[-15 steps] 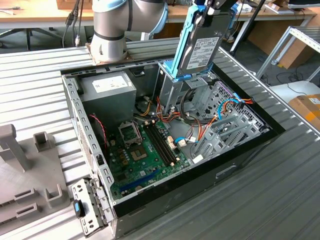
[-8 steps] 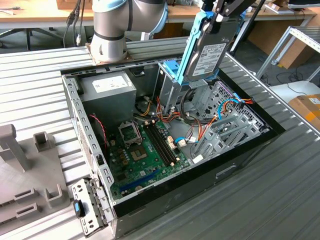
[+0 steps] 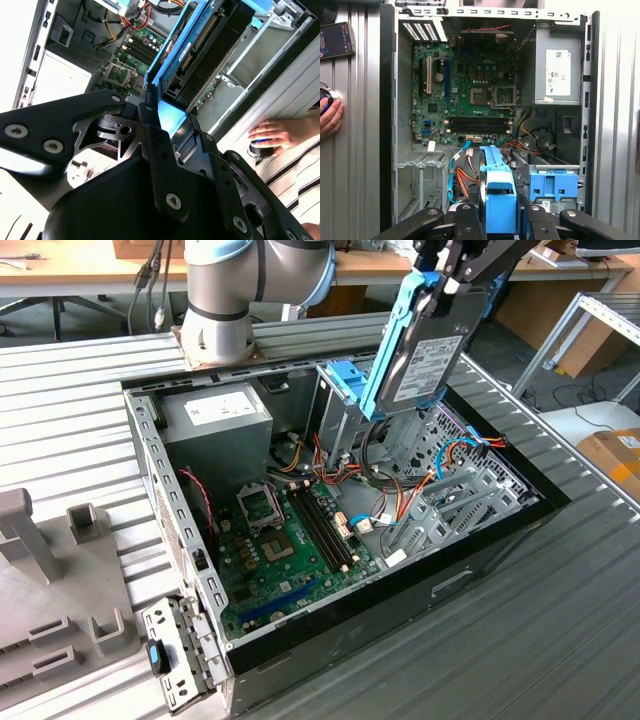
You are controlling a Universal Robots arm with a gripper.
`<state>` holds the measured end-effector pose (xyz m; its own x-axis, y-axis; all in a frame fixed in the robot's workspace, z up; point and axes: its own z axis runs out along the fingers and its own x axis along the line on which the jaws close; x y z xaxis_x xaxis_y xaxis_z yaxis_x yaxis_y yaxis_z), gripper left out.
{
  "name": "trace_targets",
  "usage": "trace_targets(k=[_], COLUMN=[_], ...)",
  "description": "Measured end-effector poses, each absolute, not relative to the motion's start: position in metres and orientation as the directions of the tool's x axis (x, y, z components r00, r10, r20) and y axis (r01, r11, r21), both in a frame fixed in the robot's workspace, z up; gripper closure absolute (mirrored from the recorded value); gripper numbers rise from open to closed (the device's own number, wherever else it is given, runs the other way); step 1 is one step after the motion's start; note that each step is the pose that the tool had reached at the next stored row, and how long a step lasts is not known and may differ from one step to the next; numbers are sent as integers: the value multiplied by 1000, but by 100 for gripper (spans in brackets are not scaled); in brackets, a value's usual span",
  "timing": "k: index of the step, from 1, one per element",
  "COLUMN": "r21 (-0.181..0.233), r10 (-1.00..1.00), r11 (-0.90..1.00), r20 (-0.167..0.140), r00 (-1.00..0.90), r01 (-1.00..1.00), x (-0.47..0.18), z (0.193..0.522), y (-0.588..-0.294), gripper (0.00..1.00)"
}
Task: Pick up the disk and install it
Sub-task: 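Pick up the disk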
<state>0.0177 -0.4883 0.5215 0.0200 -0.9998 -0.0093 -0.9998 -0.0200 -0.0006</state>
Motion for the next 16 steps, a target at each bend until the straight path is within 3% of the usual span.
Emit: trace_targets(k=[6, 16], r21=[-1, -1], r10=[-1000, -999], r11=[-24, -32], r20=[-9, -10], r00=[24, 32], r01=[-1000, -999], x=[18, 18], z=[521, 521], y=[-492, -531], gripper=[64, 64])
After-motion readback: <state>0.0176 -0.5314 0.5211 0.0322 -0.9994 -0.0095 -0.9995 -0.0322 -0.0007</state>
